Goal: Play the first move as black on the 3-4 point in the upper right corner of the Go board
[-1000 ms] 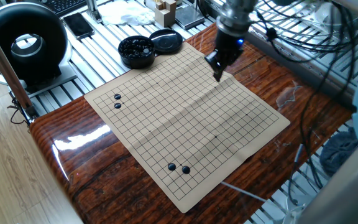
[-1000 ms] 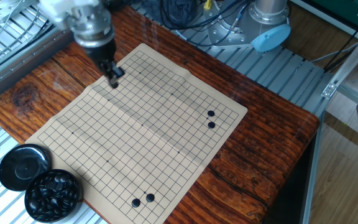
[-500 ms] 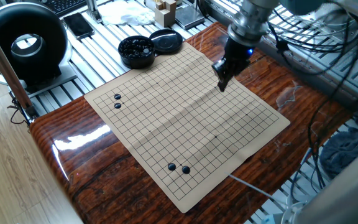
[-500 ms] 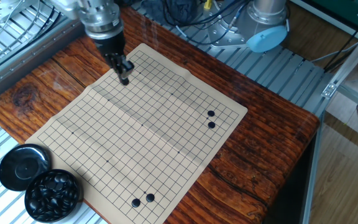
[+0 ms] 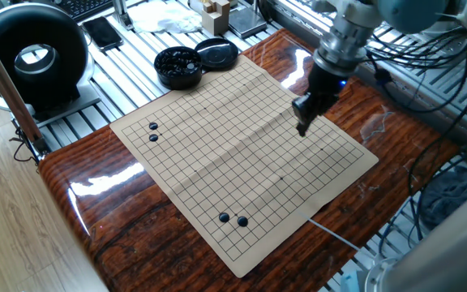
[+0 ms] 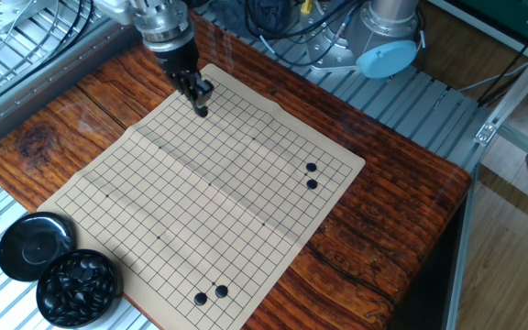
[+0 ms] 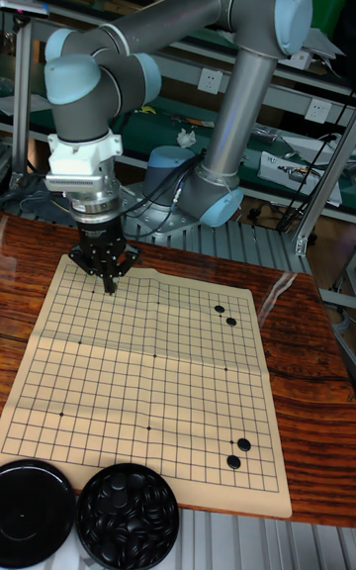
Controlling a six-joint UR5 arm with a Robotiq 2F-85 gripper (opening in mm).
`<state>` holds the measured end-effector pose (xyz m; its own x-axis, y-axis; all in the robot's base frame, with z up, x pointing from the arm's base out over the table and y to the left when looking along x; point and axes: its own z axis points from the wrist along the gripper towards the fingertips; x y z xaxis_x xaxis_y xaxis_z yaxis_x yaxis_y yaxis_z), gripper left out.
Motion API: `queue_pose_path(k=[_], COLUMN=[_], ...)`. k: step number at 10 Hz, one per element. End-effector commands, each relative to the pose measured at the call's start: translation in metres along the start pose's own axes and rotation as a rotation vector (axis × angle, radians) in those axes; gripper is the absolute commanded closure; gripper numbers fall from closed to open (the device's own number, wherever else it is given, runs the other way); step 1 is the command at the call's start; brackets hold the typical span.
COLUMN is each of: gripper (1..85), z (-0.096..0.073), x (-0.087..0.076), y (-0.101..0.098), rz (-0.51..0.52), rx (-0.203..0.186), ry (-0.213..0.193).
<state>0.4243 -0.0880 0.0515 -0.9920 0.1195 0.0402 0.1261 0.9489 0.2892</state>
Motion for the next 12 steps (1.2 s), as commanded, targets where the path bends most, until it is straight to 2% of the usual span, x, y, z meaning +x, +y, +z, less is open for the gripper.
queue_pose_path(k=[1,3,4,5,6,7,8,9,11,12], gripper=[84.3,84.3,84.3,84.3,84.3,84.3,84.3,84.3,84.3,84.3], z=[0.000,-0.002,-0.003,-0.004,-0.004,-0.003,-0.004,-0.003,-0.001,-0.009], x=[0.017,0.000,-0.003,-0.004,-0.005,-0.012,-0.017,-0.017,-0.012,-0.006], y=[-0.016,-0.036,-0.044,-0.050,-0.051,-0.043,-0.041,-0.040,-0.016,-0.003], rz=[-0.026,-0.045,-0.024,0.003,0.018,0.016,0.019,0.047,0.138,0.147], rx=[0.040,0.118,0.148,0.170,0.174,0.142,0.136,0.129,0.036,-0.027], ry=[0.036,-0.026,-0.040,-0.043,-0.048,-0.078,-0.098,-0.097,-0.077,-0.077])
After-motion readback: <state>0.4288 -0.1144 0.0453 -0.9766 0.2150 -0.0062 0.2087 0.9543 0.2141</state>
